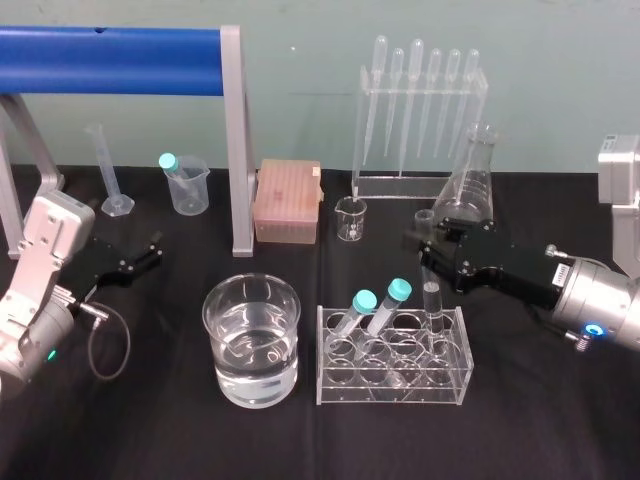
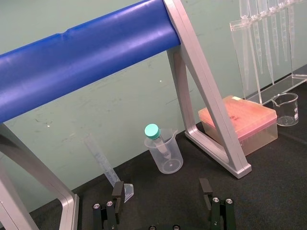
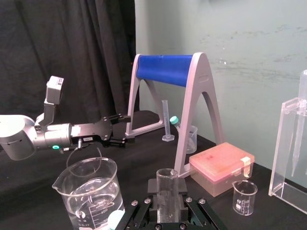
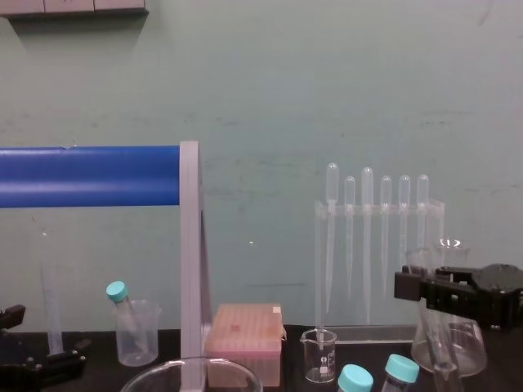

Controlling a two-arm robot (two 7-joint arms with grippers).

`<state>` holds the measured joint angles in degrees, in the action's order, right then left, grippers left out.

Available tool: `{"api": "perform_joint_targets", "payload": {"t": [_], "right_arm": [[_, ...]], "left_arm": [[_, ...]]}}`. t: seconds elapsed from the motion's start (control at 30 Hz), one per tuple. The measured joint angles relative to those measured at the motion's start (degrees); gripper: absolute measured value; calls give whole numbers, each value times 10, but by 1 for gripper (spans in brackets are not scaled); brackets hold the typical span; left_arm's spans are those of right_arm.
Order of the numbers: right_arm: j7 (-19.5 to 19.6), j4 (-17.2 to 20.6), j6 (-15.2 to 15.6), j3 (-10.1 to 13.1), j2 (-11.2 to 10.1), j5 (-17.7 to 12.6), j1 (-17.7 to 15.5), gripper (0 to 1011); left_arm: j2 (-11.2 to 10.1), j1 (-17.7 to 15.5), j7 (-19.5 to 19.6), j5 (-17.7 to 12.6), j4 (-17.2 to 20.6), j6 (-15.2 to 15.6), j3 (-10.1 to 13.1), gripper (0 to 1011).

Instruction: Hold the test tube with one hand and immerse one end into the beaker, then return it to the test tube rack.

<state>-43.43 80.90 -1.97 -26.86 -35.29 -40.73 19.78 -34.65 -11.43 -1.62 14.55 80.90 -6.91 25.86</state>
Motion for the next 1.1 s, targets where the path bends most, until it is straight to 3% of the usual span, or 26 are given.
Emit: {"api": "perform_joint_targets", "payload": {"t": [0.93, 1.1], "right_arm": [[-4, -8, 3, -6, 1, 1, 3, 228], [-4, -8, 3, -5, 1, 1, 3, 338]], "left_arm": [[0, 0, 0, 0, 0, 0, 0, 1000], [0, 0, 0, 0, 0, 0, 0, 1000]]}}
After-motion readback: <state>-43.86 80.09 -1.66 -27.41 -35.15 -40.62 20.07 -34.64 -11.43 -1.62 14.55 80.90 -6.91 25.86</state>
